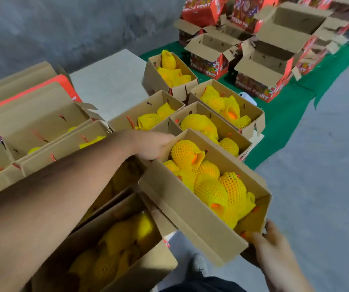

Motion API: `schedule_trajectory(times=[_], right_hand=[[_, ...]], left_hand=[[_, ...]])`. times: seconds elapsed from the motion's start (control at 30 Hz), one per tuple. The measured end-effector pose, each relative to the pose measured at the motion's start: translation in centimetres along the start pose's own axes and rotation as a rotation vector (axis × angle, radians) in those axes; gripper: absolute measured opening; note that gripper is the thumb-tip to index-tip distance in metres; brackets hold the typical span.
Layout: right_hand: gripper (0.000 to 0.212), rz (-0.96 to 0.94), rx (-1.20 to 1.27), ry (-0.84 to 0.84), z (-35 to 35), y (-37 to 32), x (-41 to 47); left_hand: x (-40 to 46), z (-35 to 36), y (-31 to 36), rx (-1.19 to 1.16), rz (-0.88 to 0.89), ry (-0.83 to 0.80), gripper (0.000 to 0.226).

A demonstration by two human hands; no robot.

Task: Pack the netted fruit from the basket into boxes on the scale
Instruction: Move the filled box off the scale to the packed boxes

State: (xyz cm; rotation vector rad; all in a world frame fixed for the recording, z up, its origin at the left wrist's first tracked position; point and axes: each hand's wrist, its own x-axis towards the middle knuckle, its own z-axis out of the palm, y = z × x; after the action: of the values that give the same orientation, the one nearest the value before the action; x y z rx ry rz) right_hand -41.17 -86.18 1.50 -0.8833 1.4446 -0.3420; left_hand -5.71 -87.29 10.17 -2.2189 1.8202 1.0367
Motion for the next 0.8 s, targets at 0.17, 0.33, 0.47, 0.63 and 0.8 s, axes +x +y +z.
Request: schedule_trajectory(times=[0.17, 0.33, 0.47, 0.63, 0.8], right_hand=[[0.042, 0.158, -0.119, -0.026, 1.8, 2.5, 2.7], [0.049, 0.211, -0.045, -0.051, 2.6, 2.2, 3.1], [0.058, 0.138, -0.089, -0.076, 3.3, 1.7, 3.3], [0.06, 0.128, -0.02, -0.112, 3.8, 1.4, 3.6], [0.055, 0.07, -0.004, -0.148, 4.7, 1.2, 4.0]], left_hand=[[2.6, 3.3, -1.3, 0.045, -0.092, -0.071, 0.034], [4.4, 4.1, -2.7, 0.014, -0.212, -0.019, 0.048], [4.2, 5.6, -3.9, 0.033, -0.281, 0.067, 0.048], [-0.3, 11.1, -0.5, -0.27, -0.297, 0.7, 0.051], [-5.5, 21.6, 6.0, -0.633, -0.577, 0.867, 0.072]])
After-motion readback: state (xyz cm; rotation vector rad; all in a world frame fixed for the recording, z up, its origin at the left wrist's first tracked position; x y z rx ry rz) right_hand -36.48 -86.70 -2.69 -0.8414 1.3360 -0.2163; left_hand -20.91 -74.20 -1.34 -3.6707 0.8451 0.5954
